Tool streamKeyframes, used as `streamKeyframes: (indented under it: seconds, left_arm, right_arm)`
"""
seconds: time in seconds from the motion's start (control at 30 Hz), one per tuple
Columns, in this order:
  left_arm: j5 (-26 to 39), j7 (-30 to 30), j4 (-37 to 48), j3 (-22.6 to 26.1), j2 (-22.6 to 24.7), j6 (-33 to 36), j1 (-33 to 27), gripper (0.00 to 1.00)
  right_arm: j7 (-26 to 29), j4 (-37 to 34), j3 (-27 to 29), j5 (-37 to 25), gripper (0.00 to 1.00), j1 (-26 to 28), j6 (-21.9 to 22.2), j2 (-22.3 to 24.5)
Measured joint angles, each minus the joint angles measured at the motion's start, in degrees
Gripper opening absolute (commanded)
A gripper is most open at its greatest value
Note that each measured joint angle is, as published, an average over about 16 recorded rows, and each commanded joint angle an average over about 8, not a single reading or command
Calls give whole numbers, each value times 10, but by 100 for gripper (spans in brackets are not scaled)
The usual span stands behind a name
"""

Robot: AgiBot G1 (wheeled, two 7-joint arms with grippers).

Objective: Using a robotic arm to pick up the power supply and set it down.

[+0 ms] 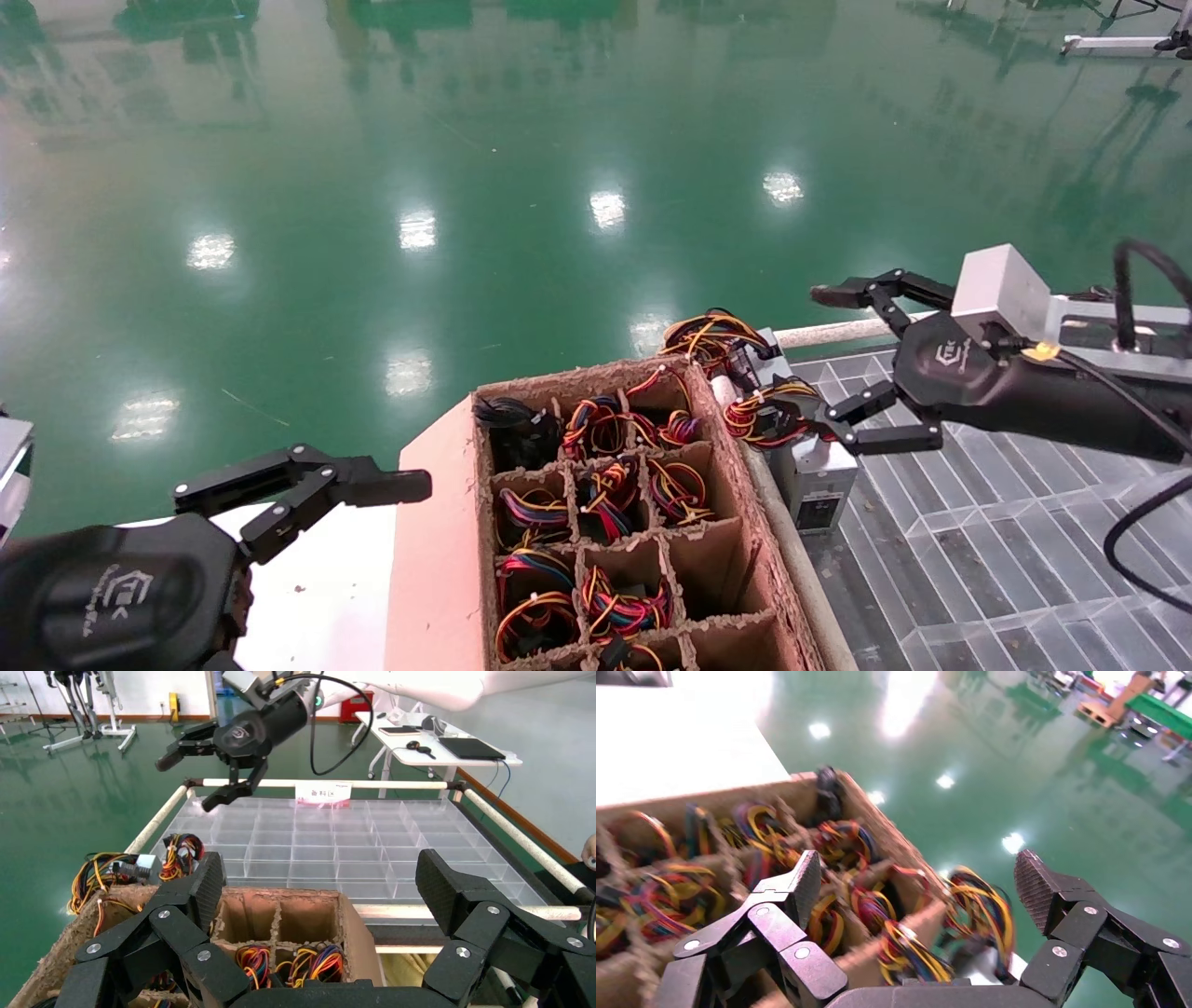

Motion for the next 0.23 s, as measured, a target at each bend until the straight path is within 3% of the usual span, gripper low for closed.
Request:
streamKeyframes:
  seconds: [0.23]
  left_arm:
    - [0,0,0,0,0,0,0,100]
  right_arm:
    - [28,43,8,28,100,-29,-4,10]
